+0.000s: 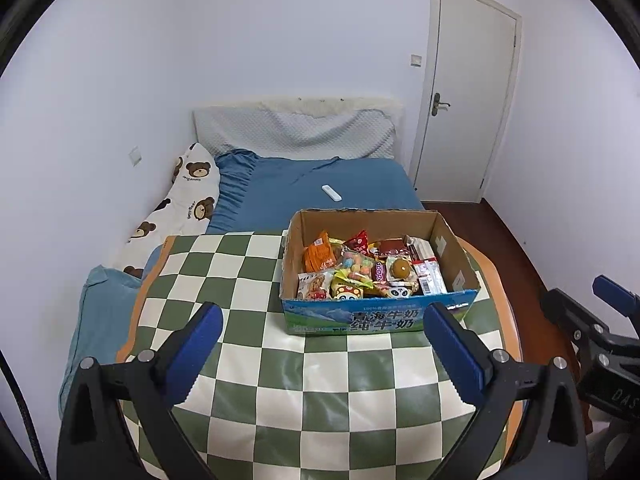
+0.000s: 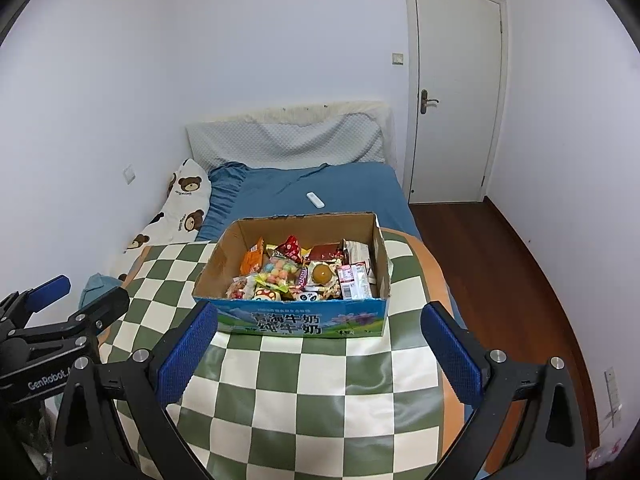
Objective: Organize snacks
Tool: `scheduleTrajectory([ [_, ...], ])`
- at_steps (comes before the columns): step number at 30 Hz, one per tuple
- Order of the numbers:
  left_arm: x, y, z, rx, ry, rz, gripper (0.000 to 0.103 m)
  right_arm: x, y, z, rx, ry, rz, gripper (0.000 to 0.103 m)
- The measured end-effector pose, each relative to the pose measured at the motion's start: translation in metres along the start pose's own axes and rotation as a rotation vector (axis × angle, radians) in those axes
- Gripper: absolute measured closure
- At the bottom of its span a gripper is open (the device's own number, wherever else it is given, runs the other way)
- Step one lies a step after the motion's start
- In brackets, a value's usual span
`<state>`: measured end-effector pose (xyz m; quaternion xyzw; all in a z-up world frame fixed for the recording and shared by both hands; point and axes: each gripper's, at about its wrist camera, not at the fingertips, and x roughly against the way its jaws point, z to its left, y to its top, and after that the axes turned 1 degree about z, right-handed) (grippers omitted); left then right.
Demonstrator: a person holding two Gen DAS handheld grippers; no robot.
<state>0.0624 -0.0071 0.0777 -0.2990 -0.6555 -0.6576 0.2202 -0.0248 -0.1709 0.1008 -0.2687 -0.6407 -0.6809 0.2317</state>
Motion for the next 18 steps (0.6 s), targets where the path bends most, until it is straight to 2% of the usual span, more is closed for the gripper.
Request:
scheduleTrajectory([
  [18, -0.091, 0.02, -0.006, -0.009, 0.045, 0.061, 0.0, -0.091, 0.027, -0.015, -0.012, -0.056, -0.002, 0.0],
])
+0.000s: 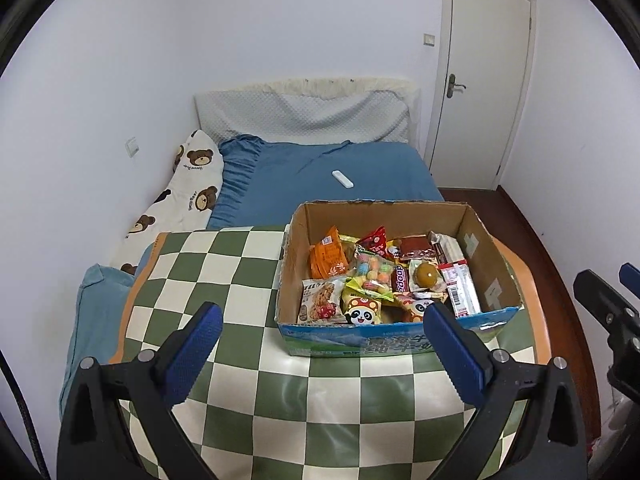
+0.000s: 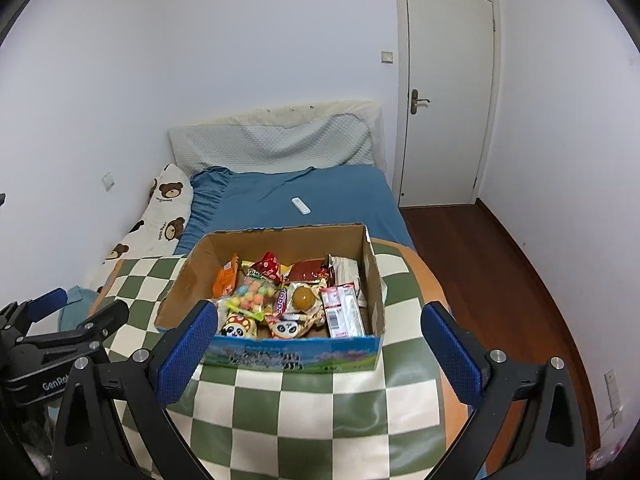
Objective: Organize snacks
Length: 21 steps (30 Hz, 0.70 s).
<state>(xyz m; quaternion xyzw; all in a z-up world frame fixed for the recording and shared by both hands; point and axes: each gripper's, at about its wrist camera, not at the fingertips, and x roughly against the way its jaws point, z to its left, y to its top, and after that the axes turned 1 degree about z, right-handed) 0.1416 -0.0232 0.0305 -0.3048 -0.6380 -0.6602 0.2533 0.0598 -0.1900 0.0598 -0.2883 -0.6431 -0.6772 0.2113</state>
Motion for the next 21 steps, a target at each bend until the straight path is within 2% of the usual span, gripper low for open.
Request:
scheduleTrajectory([
  [8, -0.019, 0.007, -0.003, -0.004, 0.007, 0.017, 0.0, -0.033, 0.003, 0.002, 0.002, -0.011, 0.026, 0.0],
  [21, -0.022, 0.011, -0.004, -0.004, -0.001, 0.019, 0.0, -0.041, -0.003, 0.004, -0.008, -0.019, 0.051, 0.0],
])
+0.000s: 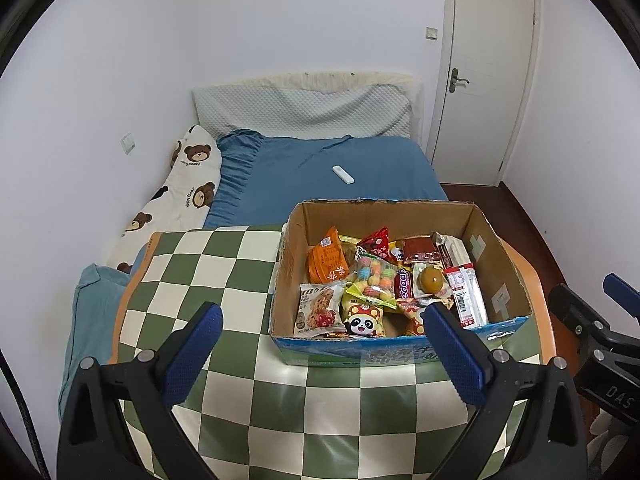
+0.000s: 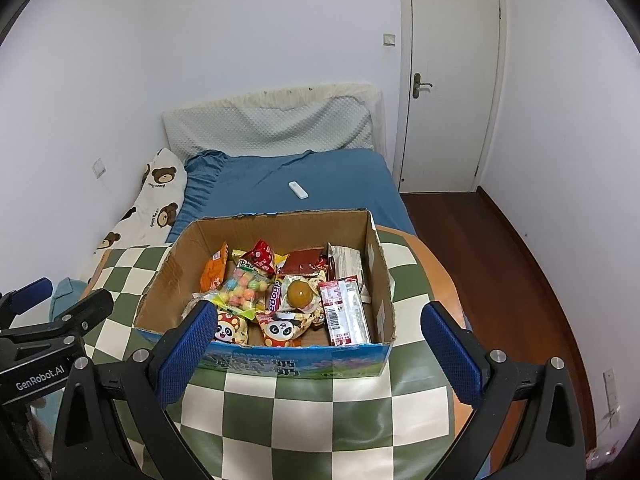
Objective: Organize snacks
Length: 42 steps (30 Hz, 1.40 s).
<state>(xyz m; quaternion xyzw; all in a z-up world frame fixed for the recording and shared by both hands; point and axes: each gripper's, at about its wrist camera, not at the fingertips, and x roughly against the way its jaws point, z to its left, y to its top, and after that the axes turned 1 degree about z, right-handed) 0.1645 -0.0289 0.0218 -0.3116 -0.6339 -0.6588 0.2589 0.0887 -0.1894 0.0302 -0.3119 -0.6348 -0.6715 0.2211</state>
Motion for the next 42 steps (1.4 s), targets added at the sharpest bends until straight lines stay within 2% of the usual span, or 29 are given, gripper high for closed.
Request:
scheduleTrajectory([
  [27, 0.006, -0.002, -0.003, 0.009, -0.021, 0.006, 0.0, 0.004, -0.008, 0.0, -0.018, -0.006, 0.014, 0.0],
  [42, 0.01, 0.001, -0.003, -0.011, -0.002, -0.006, 0.0, 0.006, -0.009, 0.0, -0.02, -0.016, 0.011, 0.0],
])
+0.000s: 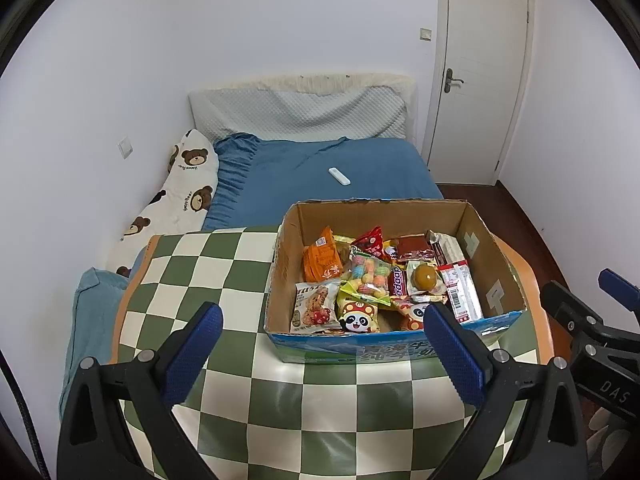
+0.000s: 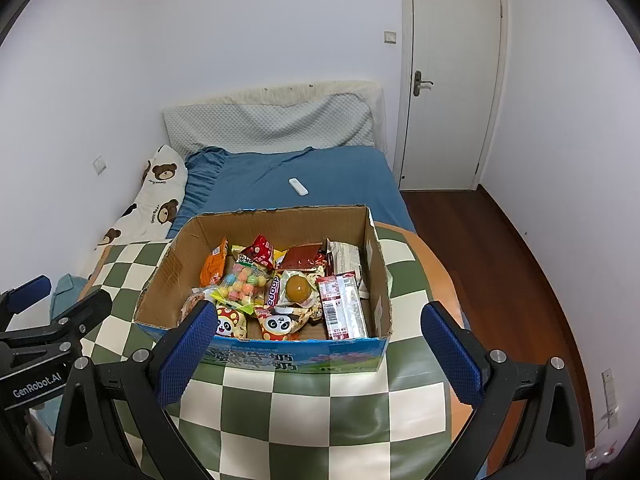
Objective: Organize snacks
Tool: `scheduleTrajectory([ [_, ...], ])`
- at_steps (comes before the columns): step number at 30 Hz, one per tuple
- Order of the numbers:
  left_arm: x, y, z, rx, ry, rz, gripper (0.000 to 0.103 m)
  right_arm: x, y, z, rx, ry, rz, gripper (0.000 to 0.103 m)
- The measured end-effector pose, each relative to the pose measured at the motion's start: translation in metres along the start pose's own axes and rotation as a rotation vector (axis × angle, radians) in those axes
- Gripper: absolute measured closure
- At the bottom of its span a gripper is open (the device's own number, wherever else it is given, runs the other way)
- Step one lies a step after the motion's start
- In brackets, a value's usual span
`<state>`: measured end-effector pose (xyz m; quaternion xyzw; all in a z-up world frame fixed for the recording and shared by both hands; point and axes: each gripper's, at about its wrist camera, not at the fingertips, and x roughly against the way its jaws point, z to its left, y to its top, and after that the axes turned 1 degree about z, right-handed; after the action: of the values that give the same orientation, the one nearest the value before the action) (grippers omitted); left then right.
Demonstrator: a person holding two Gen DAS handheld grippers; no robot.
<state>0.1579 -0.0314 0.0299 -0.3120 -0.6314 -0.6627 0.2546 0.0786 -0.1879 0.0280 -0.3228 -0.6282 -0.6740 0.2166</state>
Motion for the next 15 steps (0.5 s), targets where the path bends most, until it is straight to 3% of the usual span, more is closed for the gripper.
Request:
scheduleTrajectory([
  [15, 0.0, -0.0014, 0.0021, -0.007, 0.004, 0.0, 0.0, 0.0006, 0.0, 0.0007, 0.0, 0.002, -0.001, 0.0],
])
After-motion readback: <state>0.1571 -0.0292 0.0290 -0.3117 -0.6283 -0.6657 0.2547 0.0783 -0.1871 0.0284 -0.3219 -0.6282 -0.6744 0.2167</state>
